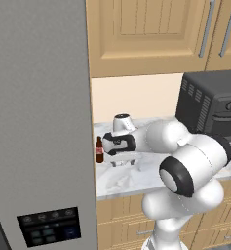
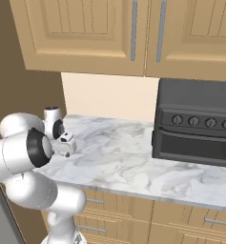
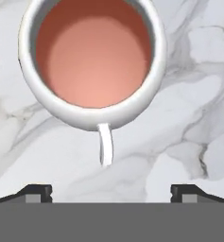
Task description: Place the microwavable item in the microwave. Then, close the microwave door and press the start button.
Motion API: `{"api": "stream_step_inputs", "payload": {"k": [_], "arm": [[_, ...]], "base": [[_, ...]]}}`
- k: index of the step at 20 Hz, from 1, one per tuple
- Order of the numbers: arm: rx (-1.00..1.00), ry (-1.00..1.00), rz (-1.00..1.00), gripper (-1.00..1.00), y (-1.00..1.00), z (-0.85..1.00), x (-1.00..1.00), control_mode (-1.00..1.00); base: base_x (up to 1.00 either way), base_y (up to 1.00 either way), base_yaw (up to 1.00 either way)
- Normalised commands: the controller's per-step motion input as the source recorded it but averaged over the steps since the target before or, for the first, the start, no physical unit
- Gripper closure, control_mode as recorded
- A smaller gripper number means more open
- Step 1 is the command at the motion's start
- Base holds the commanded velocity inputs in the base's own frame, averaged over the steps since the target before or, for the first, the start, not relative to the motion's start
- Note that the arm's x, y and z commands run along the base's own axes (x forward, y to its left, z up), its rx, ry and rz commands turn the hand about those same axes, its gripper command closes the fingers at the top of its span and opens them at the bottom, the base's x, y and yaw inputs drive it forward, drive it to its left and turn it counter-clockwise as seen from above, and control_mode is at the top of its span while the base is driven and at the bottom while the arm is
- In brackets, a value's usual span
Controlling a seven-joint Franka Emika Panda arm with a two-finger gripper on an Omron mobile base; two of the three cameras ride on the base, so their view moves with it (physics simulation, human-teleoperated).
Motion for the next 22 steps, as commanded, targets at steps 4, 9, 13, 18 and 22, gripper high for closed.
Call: {"api": "stream_step_inputs", "payload": {"k": [4, 9, 13, 18, 22], "arm": [[0.0, 0.02, 0.0, -1.0, 0.0, -0.22, 0.26, -1.0], [0.0, 0.0, 0.0, -1.0, -0.02, -0.1, 0.18, -1.0], [0.0, 0.0, 0.0, -1.0, 0.0, -0.09, 0.2, -1.0], [0.0, 0.0, 0.0, 1.0, 0.0, -0.09, 0.01, -1.0], [0.0, 0.0, 0.0, 1.0, -0.02, -0.06, 0.0, -1.0]], "base": [[0.0, 0.0, 0.0], [0.0, 0.0, 0.0], [0.0, 0.0, 0.0], [0.0, 0.0, 0.0], [0.0, 0.0, 0.0]]}}
